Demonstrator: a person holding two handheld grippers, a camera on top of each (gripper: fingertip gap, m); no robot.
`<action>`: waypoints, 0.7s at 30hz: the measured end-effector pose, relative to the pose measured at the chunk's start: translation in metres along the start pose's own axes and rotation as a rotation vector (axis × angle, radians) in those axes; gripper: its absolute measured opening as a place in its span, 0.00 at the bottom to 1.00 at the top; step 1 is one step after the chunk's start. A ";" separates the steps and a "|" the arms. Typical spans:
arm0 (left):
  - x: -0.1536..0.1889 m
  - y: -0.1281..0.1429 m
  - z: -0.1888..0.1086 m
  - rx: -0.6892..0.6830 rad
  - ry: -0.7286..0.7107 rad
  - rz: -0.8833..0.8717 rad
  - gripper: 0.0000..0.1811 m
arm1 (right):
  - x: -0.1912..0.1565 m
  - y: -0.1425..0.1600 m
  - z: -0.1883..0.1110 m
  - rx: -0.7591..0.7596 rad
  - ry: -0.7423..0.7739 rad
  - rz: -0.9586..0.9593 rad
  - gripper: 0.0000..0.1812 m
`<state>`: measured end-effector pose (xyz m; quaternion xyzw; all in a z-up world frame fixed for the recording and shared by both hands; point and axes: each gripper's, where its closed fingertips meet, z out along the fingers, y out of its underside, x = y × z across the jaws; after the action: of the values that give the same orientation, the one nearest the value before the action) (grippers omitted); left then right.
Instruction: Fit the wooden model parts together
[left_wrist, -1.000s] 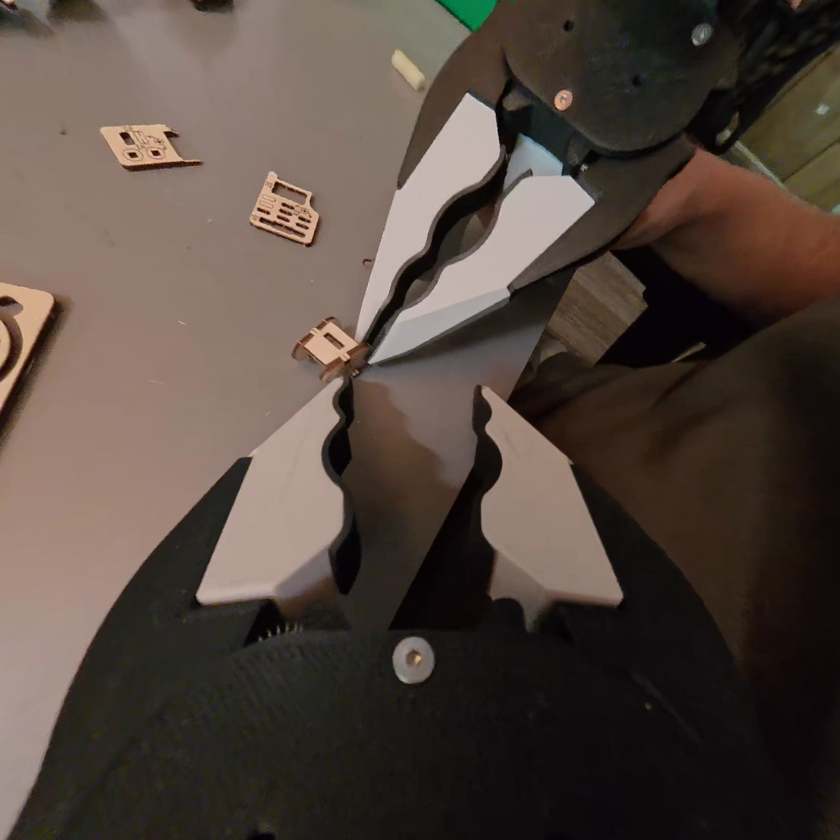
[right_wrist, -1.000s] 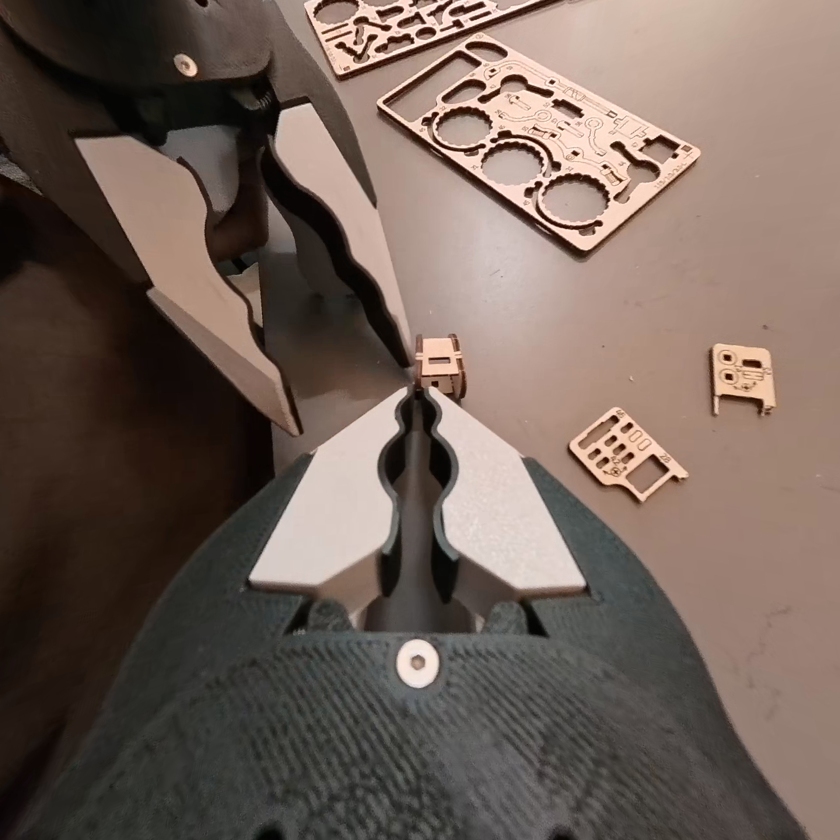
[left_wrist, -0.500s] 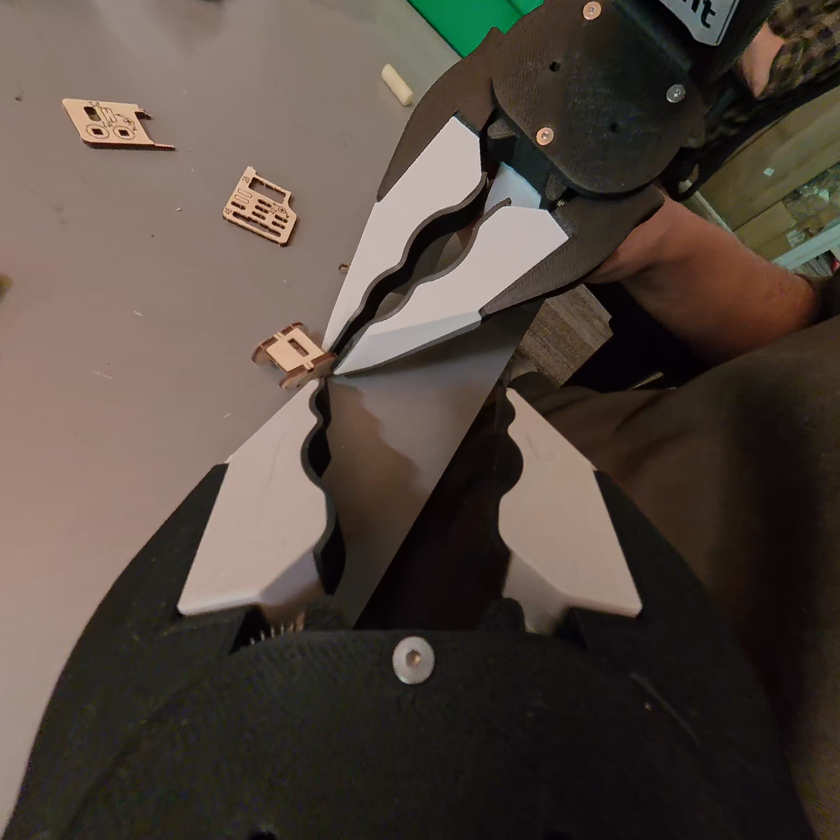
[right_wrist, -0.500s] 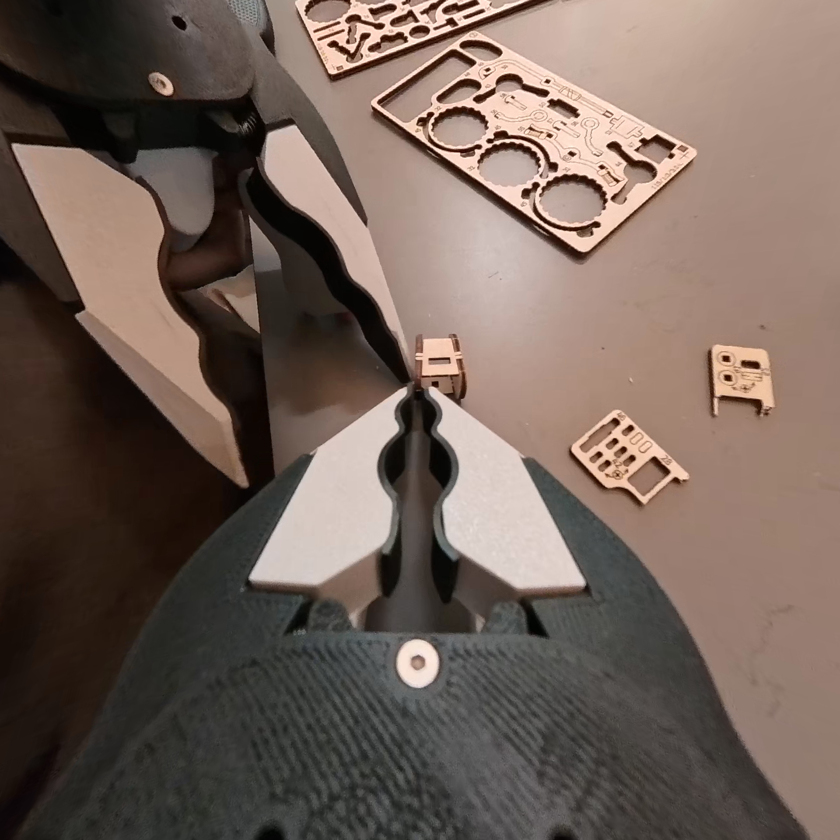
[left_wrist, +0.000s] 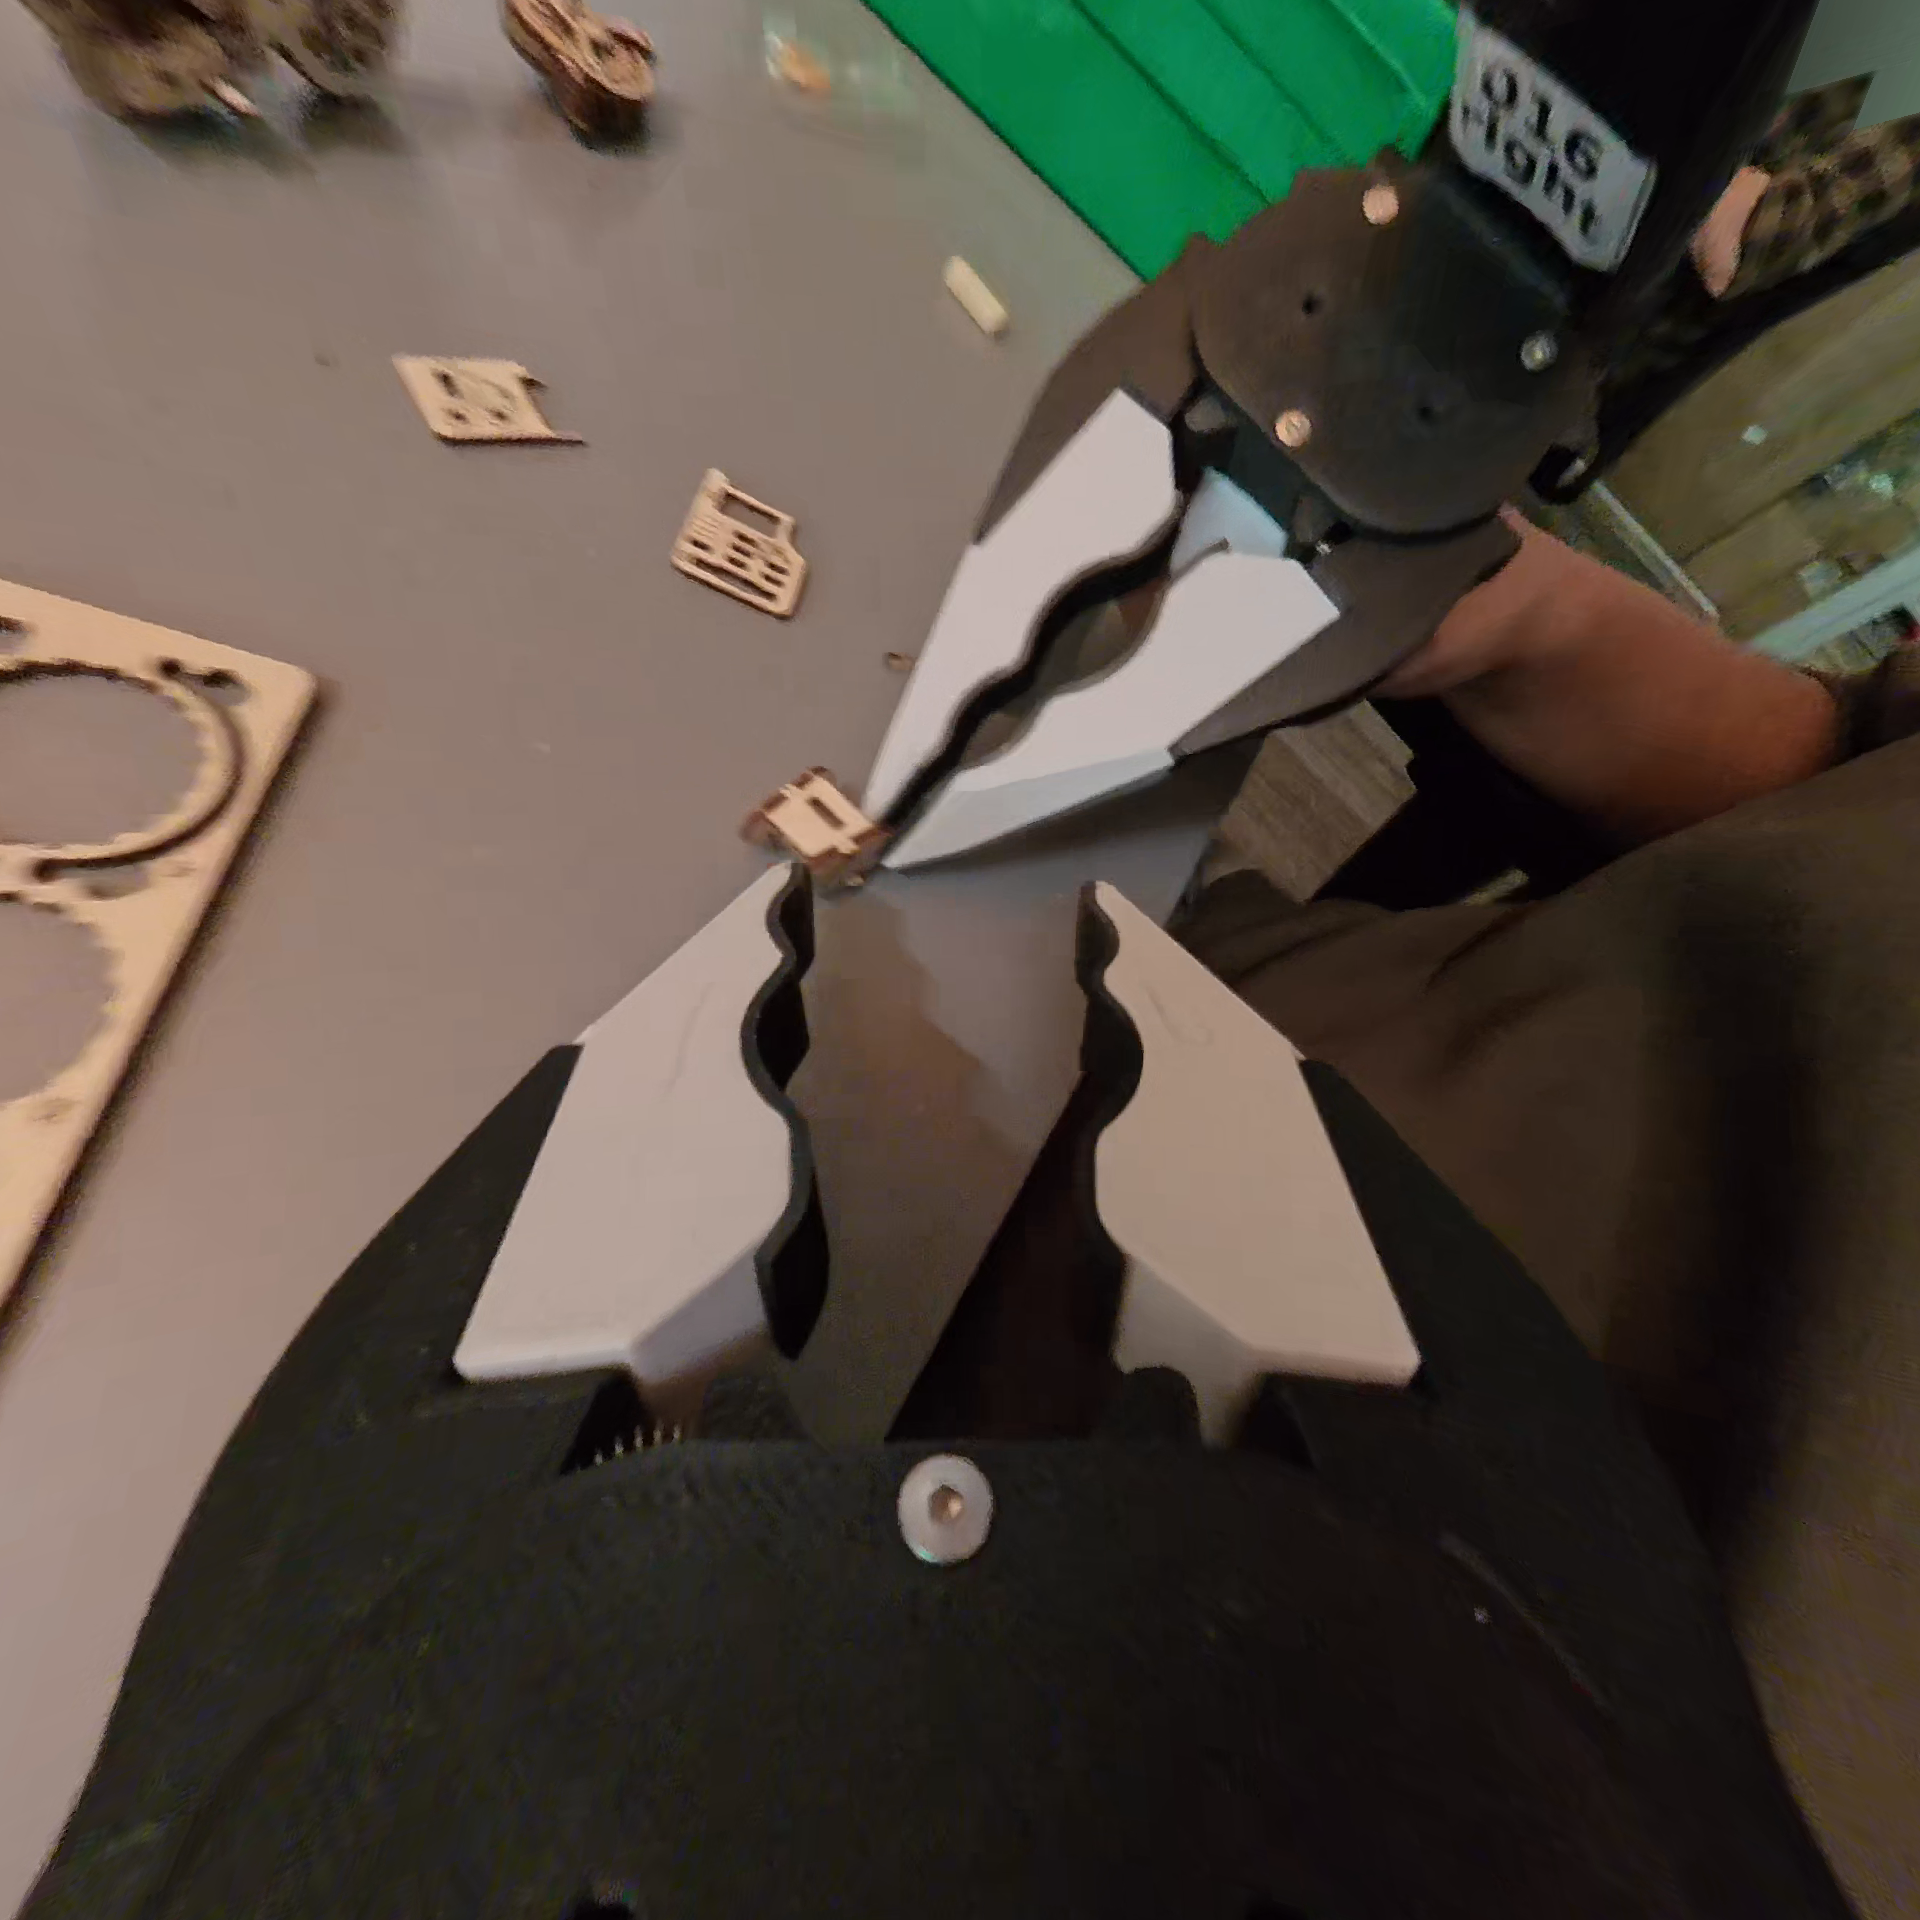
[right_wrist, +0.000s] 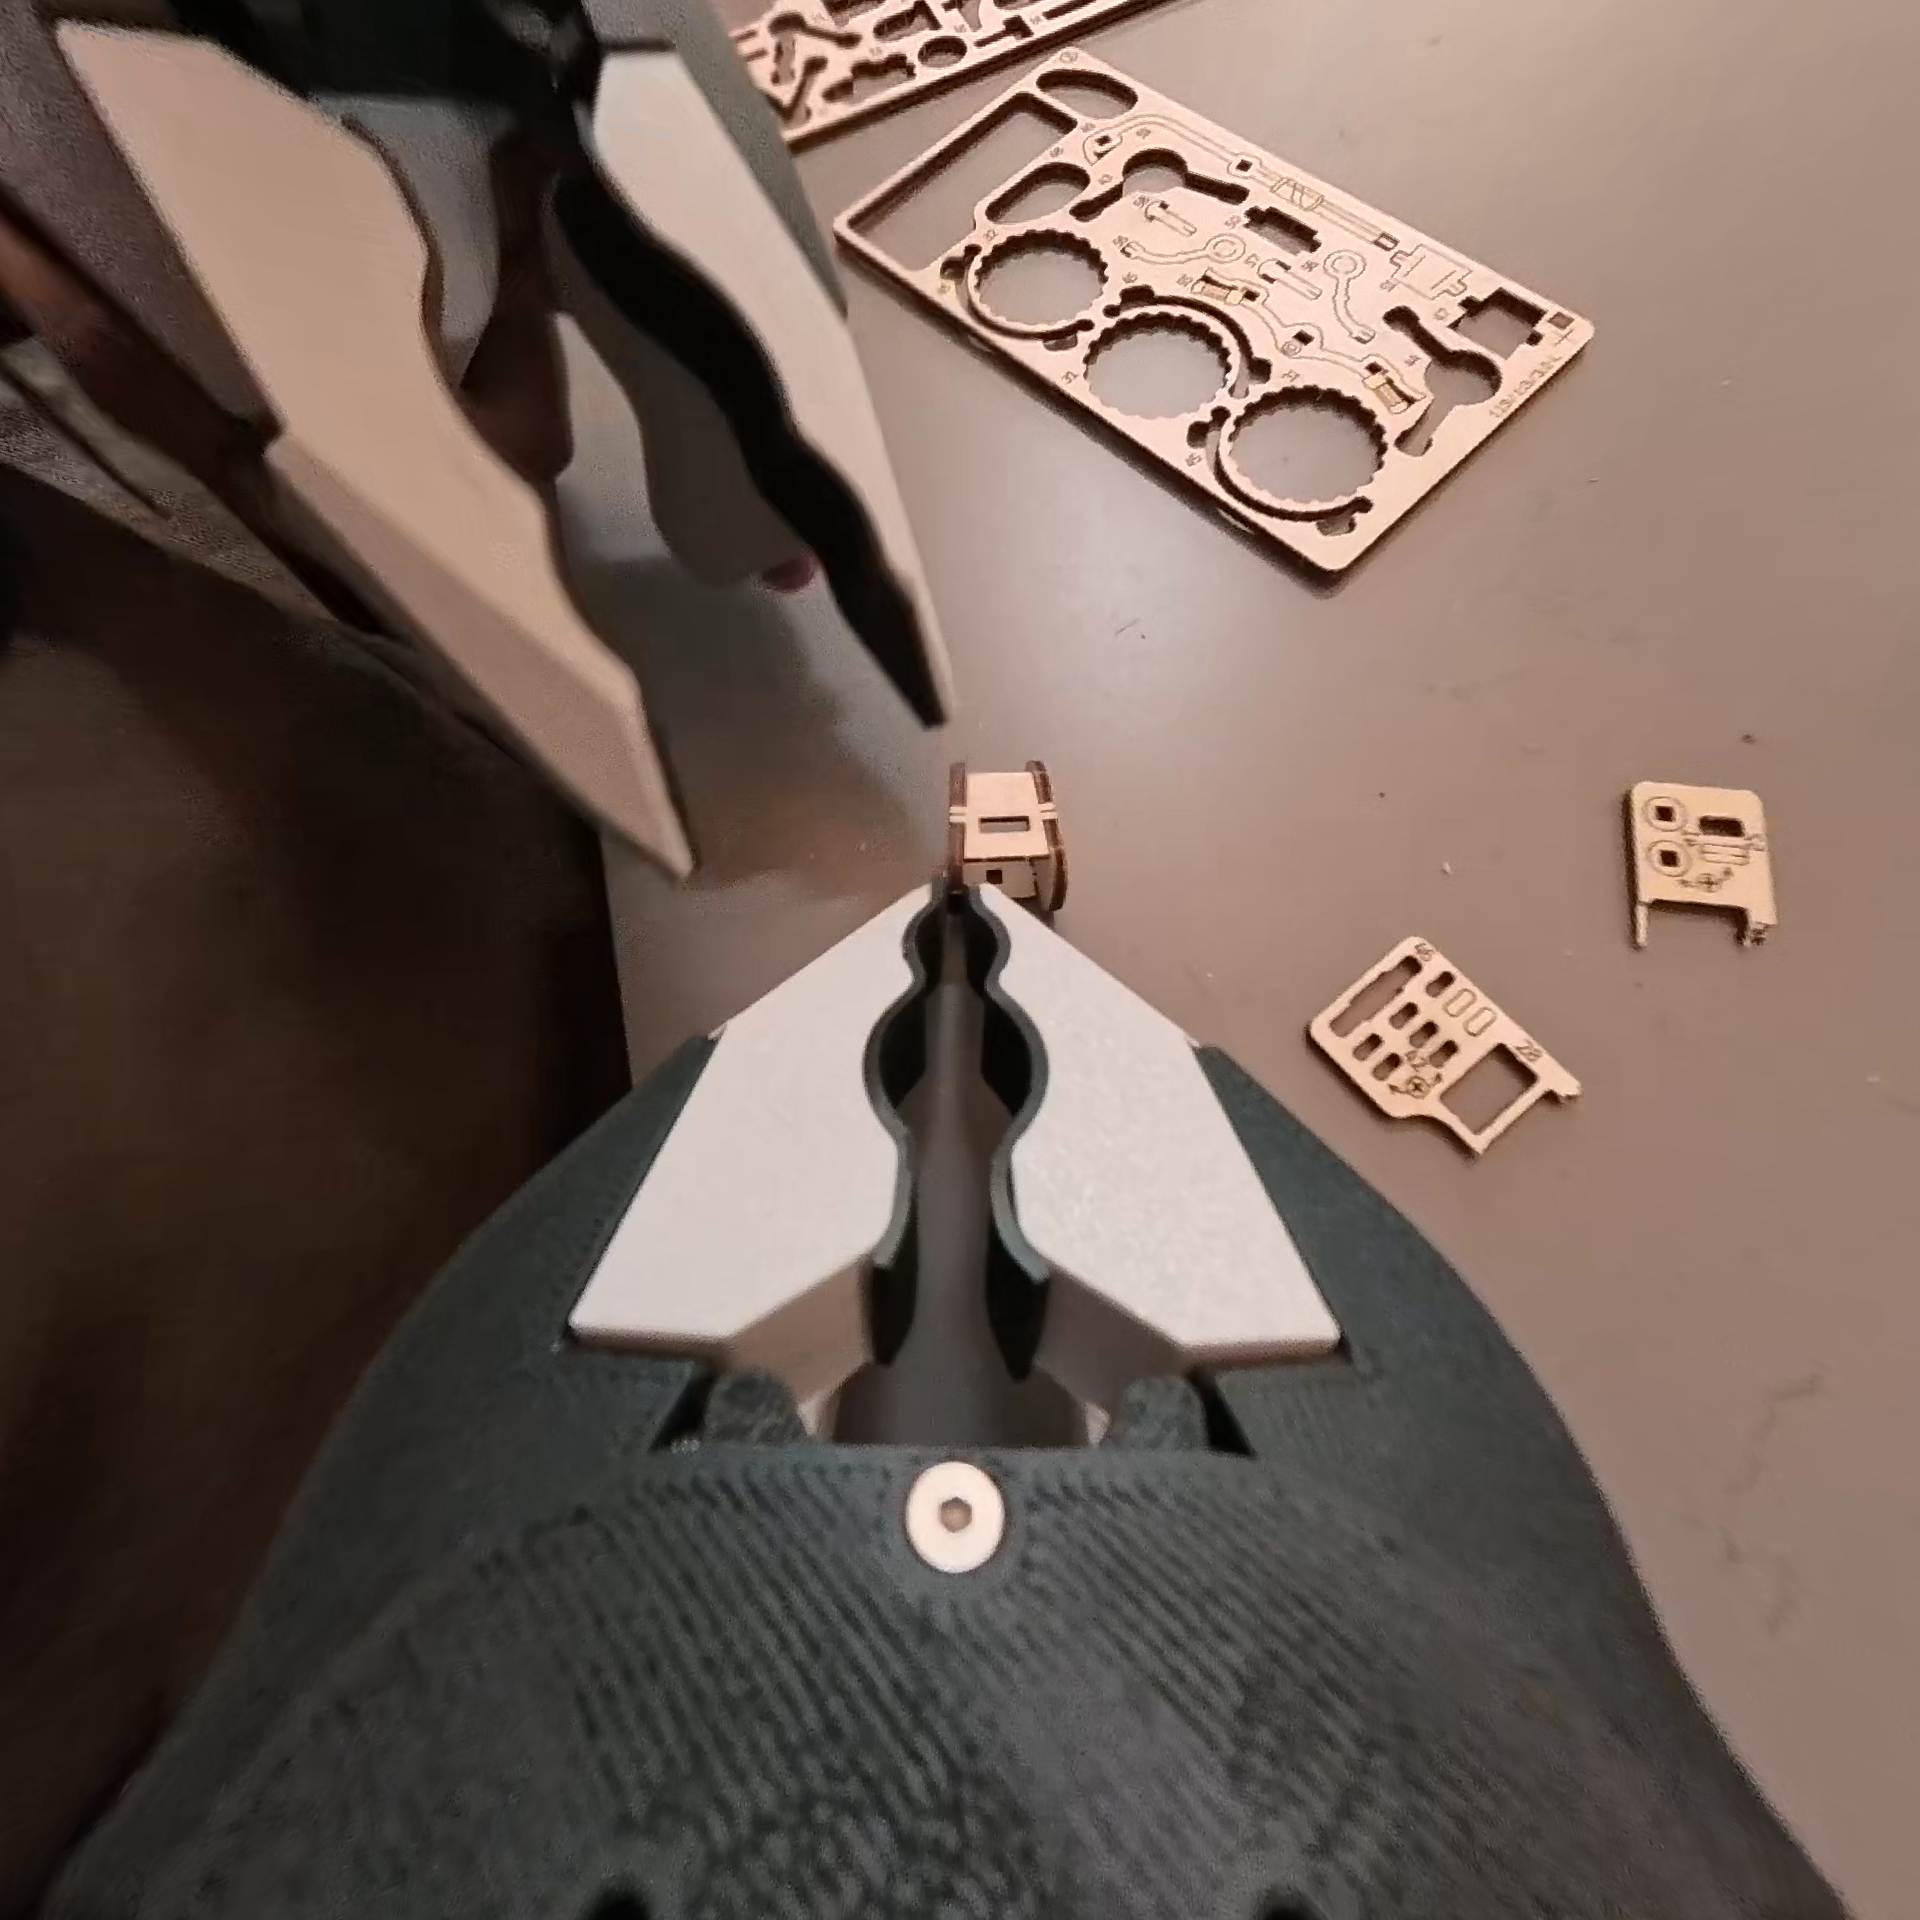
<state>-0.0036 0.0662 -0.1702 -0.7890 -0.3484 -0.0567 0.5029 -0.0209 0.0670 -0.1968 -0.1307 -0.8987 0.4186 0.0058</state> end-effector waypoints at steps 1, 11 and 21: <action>-0.007 -0.003 -0.003 0.011 -0.017 -0.002 0.27 | 0.000 0.000 0.000 0.002 -0.003 0.003 0.01; -0.019 0.014 0.009 -0.097 -0.043 -0.007 0.22 | 0.000 -0.001 0.001 0.014 -0.011 0.011 0.01; -0.024 0.015 0.011 -0.103 -0.091 0.062 0.16 | -0.003 -0.001 0.001 0.026 -0.026 -0.009 0.00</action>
<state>-0.0151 0.0597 -0.1975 -0.8258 -0.3432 -0.0230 0.4469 -0.0185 0.0647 -0.1965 -0.1213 -0.8938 0.4318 -0.0022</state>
